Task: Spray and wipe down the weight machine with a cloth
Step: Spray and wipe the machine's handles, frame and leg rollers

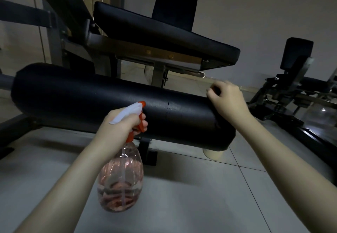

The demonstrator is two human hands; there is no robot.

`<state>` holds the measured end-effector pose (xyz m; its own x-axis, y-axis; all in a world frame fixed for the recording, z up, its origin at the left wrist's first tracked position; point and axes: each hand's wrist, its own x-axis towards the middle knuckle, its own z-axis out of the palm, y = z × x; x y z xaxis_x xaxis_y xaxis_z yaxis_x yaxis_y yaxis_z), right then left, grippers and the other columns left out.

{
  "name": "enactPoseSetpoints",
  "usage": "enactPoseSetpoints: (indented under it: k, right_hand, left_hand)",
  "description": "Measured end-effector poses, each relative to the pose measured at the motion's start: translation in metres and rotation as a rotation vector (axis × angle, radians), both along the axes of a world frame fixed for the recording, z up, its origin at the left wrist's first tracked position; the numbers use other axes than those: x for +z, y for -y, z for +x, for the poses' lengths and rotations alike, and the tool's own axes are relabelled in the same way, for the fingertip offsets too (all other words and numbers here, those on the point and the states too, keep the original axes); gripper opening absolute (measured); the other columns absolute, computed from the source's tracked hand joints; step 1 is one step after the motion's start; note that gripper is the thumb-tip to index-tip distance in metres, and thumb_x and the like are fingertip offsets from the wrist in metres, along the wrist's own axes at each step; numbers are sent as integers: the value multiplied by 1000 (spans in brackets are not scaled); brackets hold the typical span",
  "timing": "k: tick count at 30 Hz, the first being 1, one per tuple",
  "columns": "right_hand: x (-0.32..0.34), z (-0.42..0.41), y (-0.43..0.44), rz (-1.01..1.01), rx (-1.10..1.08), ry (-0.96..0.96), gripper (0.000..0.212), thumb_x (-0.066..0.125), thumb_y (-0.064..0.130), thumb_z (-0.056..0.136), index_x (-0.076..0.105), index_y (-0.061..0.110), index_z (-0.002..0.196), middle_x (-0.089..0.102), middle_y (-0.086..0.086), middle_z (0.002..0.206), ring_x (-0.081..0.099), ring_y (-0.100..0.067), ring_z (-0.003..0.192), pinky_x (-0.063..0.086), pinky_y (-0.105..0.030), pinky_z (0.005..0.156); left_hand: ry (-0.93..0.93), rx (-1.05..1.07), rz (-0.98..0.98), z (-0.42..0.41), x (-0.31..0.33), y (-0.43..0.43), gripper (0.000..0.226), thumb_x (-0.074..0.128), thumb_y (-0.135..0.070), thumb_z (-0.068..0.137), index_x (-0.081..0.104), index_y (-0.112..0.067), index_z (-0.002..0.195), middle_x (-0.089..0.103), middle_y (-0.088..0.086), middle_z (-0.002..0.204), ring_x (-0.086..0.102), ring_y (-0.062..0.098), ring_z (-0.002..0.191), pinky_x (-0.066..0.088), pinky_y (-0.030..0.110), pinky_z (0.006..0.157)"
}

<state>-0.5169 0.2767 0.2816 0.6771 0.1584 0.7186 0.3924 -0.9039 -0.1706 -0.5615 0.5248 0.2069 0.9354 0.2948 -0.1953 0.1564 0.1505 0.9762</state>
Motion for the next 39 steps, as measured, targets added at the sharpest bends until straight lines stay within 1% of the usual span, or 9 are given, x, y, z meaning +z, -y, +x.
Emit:
enactPoseSetpoints:
  k: [3, 5, 13, 17, 21, 25, 32, 35, 39]
  right_hand:
    - [-7, -21, 15, 27, -22, 18, 20, 54, 26, 92, 62, 8, 97, 55, -9, 95, 50, -24, 87, 30, -28, 70]
    - [-11, -28, 14, 51, -38, 59, 22, 55, 26, 91, 62, 7, 99, 54, -11, 96, 51, -30, 92, 31, -29, 72]
    - [-3, -4, -118, -47, 233, -51, 28, 52, 36, 92, 64, 12, 98, 57, -11, 103, 53, -32, 96, 39, -33, 78]
    - [-3, -22, -77, -41, 284, -109, 22, 50, 31, 92, 59, 12, 97, 52, -7, 102, 53, -29, 96, 45, -40, 80]
    - [-16, -40, -18, -52, 84, -7, 21, 53, 28, 90, 60, 11, 99, 51, -7, 99, 51, -30, 94, 42, -36, 75]
    - [-27, -37, -39, 81, -26, 114, 19, 56, 18, 89, 63, 4, 99, 55, -15, 100, 50, -36, 95, 38, -36, 76]
    - [-17, -17, -150, -48, 285, 49, 25, 54, 28, 90, 63, 9, 104, 55, -12, 111, 50, -33, 102, 38, -33, 82]
    - [-14, -26, -123, -72, 339, -12, 26, 54, 32, 89, 58, 14, 108, 51, -5, 112, 50, -27, 104, 40, -32, 78]
    - [-14, -33, -115, -117, 251, -6, 29, 51, 31, 91, 56, 13, 113, 49, -6, 117, 45, -27, 108, 37, -31, 78]
  left_hand:
    - [78, 5, -37, 4, -11, -12, 31, 55, -25, 90, 71, -17, 65, 67, 3, 60, 67, 16, 54, 57, 39, 76]
    - [87, 6, -26, 5, -17, -20, 31, 57, -28, 88, 72, -18, 63, 67, 1, 56, 68, 18, 56, 57, 44, 83]
    - [55, 9, -65, 16, -24, -22, 24, 52, -21, 85, 61, -10, 65, 62, 1, 48, 66, 18, 48, 56, 36, 72]
    - [44, 17, -46, 21, -24, -20, 21, 52, -17, 87, 62, -9, 70, 63, -1, 48, 66, 17, 48, 57, 38, 74]
    - [60, 15, -31, 18, -27, -24, 24, 52, -20, 86, 64, -11, 67, 64, 0, 50, 68, 17, 51, 58, 39, 76]
    - [68, 29, -46, 14, -19, -34, 30, 55, -29, 86, 63, -11, 63, 64, 3, 50, 66, 17, 48, 58, 39, 76]
    - [125, 68, -22, 19, -18, -50, 18, 51, -31, 96, 54, -32, 78, 64, -7, 48, 61, 10, 44, 48, 29, 54]
    - [111, 53, -36, 11, -21, -52, 24, 51, -25, 94, 59, -21, 72, 63, -3, 48, 64, 11, 45, 49, 30, 55]
    - [70, 83, -76, -2, -13, -59, 40, 55, -37, 92, 60, -12, 61, 62, 3, 48, 65, 14, 44, 49, 29, 55]
